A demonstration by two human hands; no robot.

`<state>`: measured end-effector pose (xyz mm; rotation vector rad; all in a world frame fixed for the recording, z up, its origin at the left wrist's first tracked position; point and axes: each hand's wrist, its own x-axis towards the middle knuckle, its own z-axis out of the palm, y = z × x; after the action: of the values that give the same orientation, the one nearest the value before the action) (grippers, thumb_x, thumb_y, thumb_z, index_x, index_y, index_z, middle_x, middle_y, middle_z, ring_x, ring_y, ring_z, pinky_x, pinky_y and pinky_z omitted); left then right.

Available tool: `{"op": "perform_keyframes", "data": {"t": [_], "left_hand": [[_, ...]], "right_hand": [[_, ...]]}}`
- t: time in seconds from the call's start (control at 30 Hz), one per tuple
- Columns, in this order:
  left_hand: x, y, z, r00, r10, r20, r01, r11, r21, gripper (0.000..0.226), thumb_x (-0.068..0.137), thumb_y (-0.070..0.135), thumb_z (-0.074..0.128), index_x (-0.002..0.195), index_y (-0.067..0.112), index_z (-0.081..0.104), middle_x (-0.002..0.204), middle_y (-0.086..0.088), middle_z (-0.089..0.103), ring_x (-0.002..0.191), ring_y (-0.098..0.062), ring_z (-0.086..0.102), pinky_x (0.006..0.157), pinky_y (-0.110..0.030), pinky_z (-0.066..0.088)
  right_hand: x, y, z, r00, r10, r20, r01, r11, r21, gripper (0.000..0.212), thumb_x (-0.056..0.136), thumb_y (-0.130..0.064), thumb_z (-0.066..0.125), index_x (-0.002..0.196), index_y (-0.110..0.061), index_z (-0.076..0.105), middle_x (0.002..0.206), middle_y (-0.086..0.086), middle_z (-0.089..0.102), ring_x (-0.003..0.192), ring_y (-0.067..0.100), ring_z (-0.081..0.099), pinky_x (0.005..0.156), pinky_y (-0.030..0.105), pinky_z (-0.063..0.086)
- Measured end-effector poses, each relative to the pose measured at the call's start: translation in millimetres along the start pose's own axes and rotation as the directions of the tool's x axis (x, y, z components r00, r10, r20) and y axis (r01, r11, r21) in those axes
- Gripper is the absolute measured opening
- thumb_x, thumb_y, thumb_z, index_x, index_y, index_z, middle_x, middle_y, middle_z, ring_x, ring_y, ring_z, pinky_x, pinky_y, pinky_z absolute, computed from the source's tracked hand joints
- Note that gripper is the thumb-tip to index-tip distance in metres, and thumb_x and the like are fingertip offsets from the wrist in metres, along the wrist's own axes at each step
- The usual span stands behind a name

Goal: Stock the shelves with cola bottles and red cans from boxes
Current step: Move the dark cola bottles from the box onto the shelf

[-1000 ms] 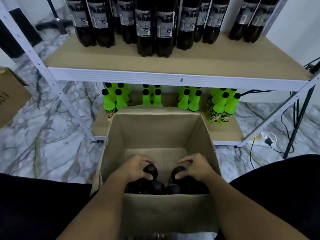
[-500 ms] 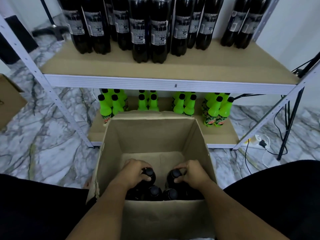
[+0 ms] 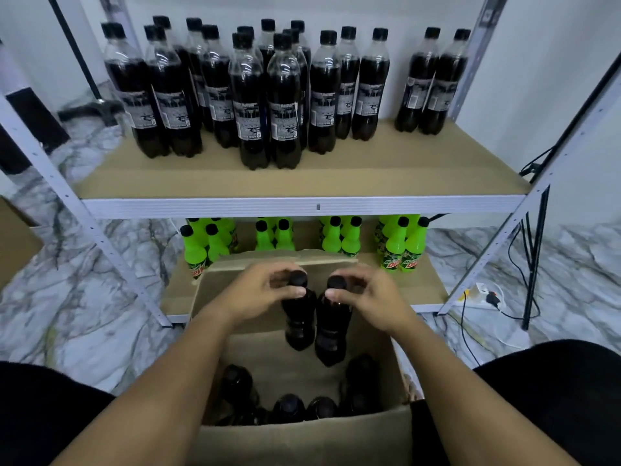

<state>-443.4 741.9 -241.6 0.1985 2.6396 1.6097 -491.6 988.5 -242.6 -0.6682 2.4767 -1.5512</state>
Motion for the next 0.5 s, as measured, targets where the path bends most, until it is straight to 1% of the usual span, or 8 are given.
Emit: {"op": "perform_keyframes", "data": {"t": [0.07,0.1,0.17,0.23,0.33,0.4,0.43,0.5], "left_hand": [[12.8,31.9,-14.4,0.997,0.063,-0.048,-0.065,0.997,-0.035,0.025,0.088,0.005,0.076,0.112,0.002,0.071,0.112,-0.005,0.074,0.105,-0.005,0.068,0.094,-0.017,0.048],[19.8,49.6,-20.5,0.993,0.091,-0.074,-0.096,0.994,-0.057,0.024,0.090,0.007,0.075,0.113,0.003,0.070,0.111,-0.002,0.074,0.105,-0.004,0.067,0.094,-0.017,0.049],[34.0,87.9,-30.9,0.980,0.152,-0.127,-0.162,0.984,-0.074,0.019,0.093,0.011,0.072,0.113,0.010,0.071,0.110,0.003,0.073,0.104,-0.001,0.067,0.094,-0.017,0.049],[50.8,123.1,-41.3,0.965,0.208,-0.162,-0.224,0.970,-0.089,0.014,0.096,0.015,0.069,0.109,0.019,0.071,0.106,0.007,0.073,0.100,0.001,0.067,0.094,-0.017,0.049],[80.2,168.2,-56.3,0.946,0.263,-0.187,-0.286,0.952,-0.110,0.012,0.099,0.019,0.066,0.110,0.021,0.071,0.103,0.006,0.073,0.097,-0.006,0.067,0.094,-0.030,0.054],[99.3,196.8,-62.2,0.936,0.291,-0.200,-0.316,0.943,-0.106,0.011,0.101,0.019,0.064,0.110,0.023,0.070,0.100,0.005,0.074,0.094,-0.007,0.068,0.086,-0.029,0.056],[109.7,210.0,-64.0,0.927,0.306,-0.214,-0.333,0.938,-0.099,0.011,0.102,0.019,0.063,0.109,0.024,0.070,0.101,0.001,0.075,0.095,-0.008,0.069,0.086,-0.030,0.057],[131.0,233.0,-65.5,0.913,0.331,-0.239,-0.357,0.931,-0.073,0.011,0.102,0.022,0.063,0.110,0.023,0.071,0.108,-0.007,0.075,0.099,-0.014,0.069,0.098,-0.040,0.057]], "right_hand": [[9.0,-25.3,-18.0,0.996,-0.056,-0.072,0.061,0.996,0.071,0.027,0.078,-0.015,0.086,0.103,-0.009,0.077,0.089,-0.003,0.067,0.080,0.001,0.063,0.077,0.014,0.046],[14.1,-38.3,-27.1,0.991,-0.078,-0.104,0.089,0.991,0.100,0.026,0.080,-0.012,0.084,0.104,-0.007,0.076,0.090,-0.003,0.069,0.081,-0.002,0.063,0.078,0.011,0.046],[24.1,-65.7,-44.6,0.978,-0.119,-0.170,0.145,0.978,0.149,0.023,0.083,-0.012,0.081,0.105,-0.006,0.076,0.097,0.001,0.074,0.088,0.004,0.067,0.083,0.015,0.050],[35.7,-91.7,-62.5,0.958,-0.151,-0.244,0.203,0.957,0.206,0.016,0.087,-0.011,0.078,0.102,-0.008,0.075,0.098,0.001,0.075,0.091,0.008,0.067,0.086,0.020,0.051],[56.5,-124.2,-90.2,0.922,-0.173,-0.346,0.279,0.918,0.282,0.013,0.090,-0.012,0.075,0.101,-0.019,0.075,0.091,-0.004,0.075,0.086,0.008,0.067,0.083,0.021,0.053],[71.1,-141.4,-110.0,0.895,-0.185,-0.405,0.328,0.889,0.319,0.012,0.092,-0.011,0.073,0.103,-0.017,0.074,0.087,-0.003,0.074,0.082,0.008,0.067,0.081,0.024,0.054],[79.0,-148.4,-120.0,0.881,-0.186,-0.434,0.347,0.879,0.328,0.012,0.092,-0.011,0.073,0.103,-0.015,0.074,0.087,-0.001,0.074,0.081,0.010,0.066,0.081,0.027,0.055],[93.9,-158.9,-141.0,0.856,-0.182,-0.484,0.371,0.868,0.329,0.010,0.092,-0.014,0.073,0.102,-0.016,0.075,0.085,0.000,0.074,0.080,0.011,0.067,0.081,0.030,0.055]]}}
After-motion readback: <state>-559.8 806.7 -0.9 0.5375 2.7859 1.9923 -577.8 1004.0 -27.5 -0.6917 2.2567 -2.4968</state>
